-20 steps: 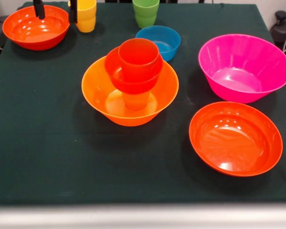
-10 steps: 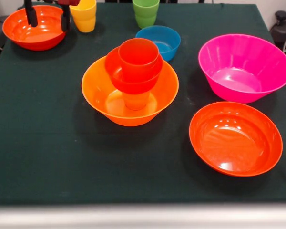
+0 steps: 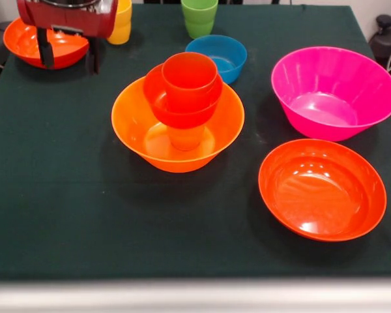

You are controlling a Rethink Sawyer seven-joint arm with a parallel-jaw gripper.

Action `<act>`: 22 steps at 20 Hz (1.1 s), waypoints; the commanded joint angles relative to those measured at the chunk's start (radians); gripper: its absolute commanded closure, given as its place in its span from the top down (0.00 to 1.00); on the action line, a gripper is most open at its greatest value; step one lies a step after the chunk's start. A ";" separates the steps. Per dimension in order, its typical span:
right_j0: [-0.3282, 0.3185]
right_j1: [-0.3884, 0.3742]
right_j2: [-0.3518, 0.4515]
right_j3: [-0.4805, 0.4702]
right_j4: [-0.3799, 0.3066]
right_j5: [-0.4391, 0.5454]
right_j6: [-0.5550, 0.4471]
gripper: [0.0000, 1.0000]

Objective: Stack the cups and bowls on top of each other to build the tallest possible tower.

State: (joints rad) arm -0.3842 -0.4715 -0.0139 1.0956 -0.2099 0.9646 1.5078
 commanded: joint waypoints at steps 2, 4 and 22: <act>-0.012 0.084 0.133 0.088 -0.085 -0.100 -0.178 1.00; -0.012 0.087 0.133 0.087 -0.093 -0.113 -0.182 1.00; -0.018 0.091 0.135 0.072 -0.115 -0.086 -0.229 1.00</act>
State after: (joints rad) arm -0.4011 -0.4009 0.0222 1.1056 -0.2157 0.8890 1.5078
